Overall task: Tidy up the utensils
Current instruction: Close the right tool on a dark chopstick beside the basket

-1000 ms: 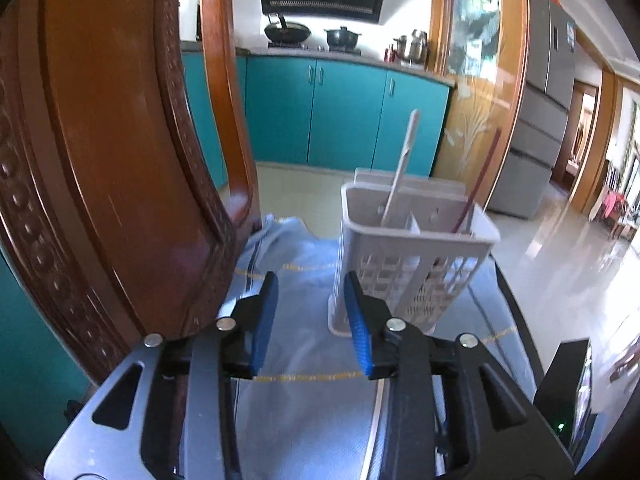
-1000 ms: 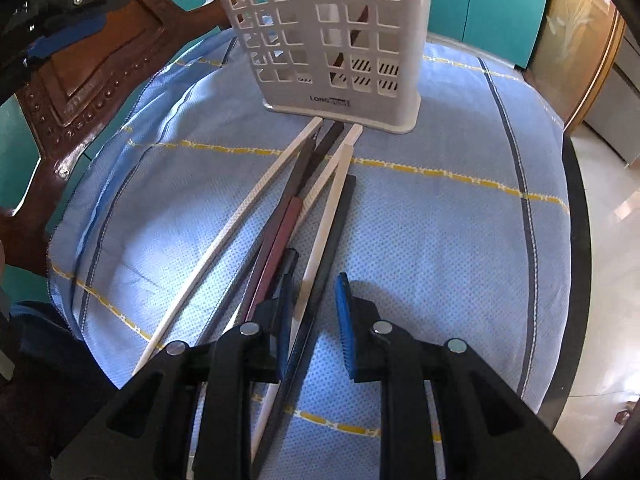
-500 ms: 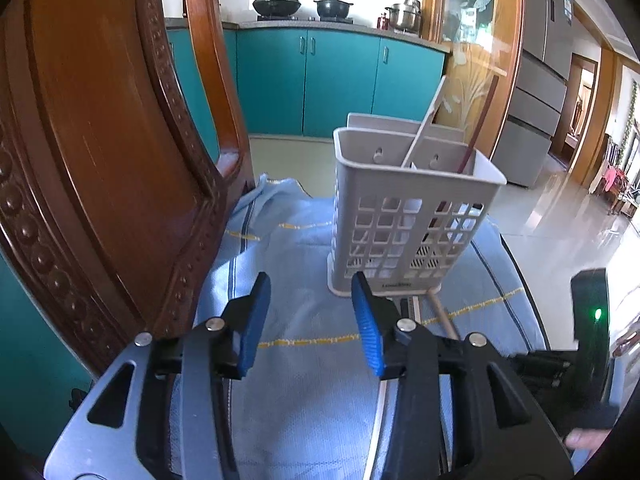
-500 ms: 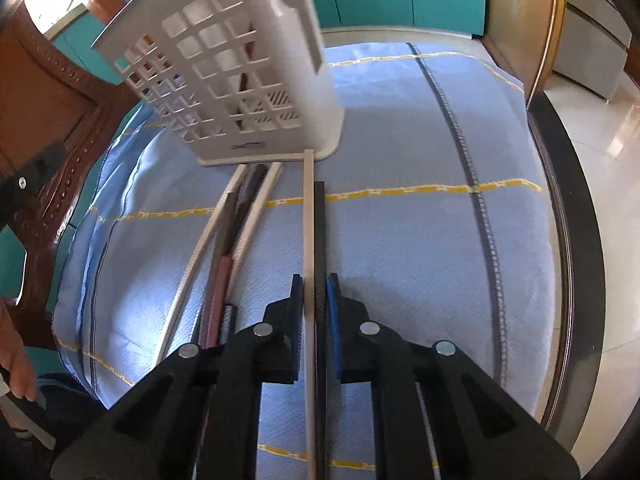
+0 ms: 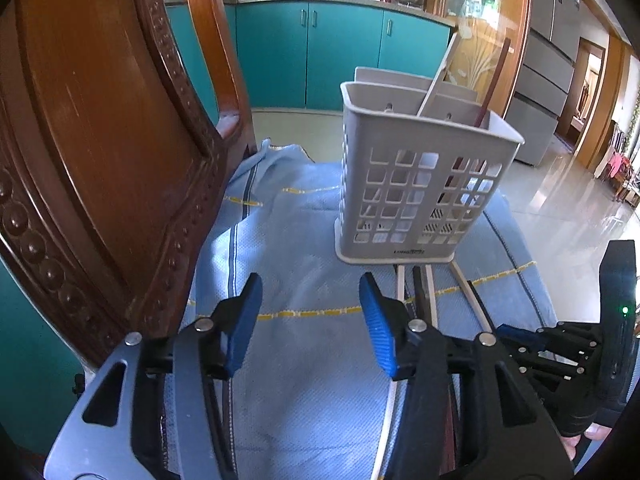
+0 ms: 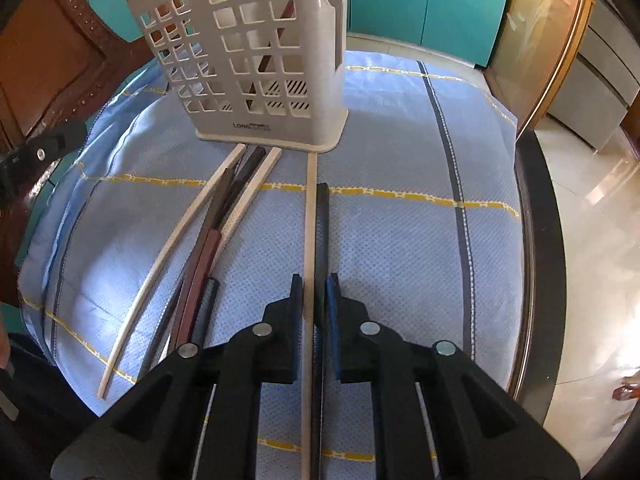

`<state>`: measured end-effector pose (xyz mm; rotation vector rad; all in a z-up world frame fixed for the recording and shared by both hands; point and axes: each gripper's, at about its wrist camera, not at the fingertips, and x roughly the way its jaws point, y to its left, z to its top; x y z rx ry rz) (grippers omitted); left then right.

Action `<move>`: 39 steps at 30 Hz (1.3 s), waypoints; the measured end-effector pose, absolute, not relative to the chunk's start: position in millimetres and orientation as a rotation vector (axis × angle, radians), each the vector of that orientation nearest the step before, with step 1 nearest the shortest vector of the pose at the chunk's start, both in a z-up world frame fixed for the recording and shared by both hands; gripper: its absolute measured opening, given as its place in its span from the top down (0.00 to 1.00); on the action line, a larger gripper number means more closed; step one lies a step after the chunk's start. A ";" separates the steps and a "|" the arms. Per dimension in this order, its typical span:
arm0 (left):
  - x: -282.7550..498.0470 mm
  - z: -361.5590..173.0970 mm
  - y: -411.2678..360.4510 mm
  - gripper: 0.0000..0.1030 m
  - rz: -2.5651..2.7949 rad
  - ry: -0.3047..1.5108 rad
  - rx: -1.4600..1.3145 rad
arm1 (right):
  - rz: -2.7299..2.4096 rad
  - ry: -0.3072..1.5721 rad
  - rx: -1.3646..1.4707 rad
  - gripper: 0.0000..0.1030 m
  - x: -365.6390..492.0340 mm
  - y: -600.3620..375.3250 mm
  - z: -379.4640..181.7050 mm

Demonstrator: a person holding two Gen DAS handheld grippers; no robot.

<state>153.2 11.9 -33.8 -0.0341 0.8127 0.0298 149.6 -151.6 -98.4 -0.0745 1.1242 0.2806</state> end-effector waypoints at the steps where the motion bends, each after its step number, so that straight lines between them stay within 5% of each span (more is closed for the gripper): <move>1: 151.4 -34.7 10.9 0.46 0.031 0.815 -0.031 | 0.279 1.126 -0.061 0.86 150.3 -152.7 -97.8; 16: 151.4 -53.0 -3.6 0.38 0.019 0.880 0.029 | 0.306 1.142 -0.012 0.85 151.8 -156.6 -100.6; 21: 150.7 -57.0 -7.7 0.38 0.014 0.894 0.045 | 0.316 1.122 0.049 0.97 150.8 -163.9 -93.3; 29: 150.3 -60.4 -9.0 0.37 0.017 0.909 0.054 | 0.250 1.100 0.009 0.97 154.0 -168.5 -86.4; 36: 150.7 -64.5 -10.8 0.35 0.016 0.919 0.062 | 0.282 1.144 0.010 0.73 154.4 -163.7 -97.0; 39: 150.2 -65.0 -13.1 0.34 0.011 0.924 0.069 | 0.312 1.149 0.033 0.73 153.7 -160.9 -98.8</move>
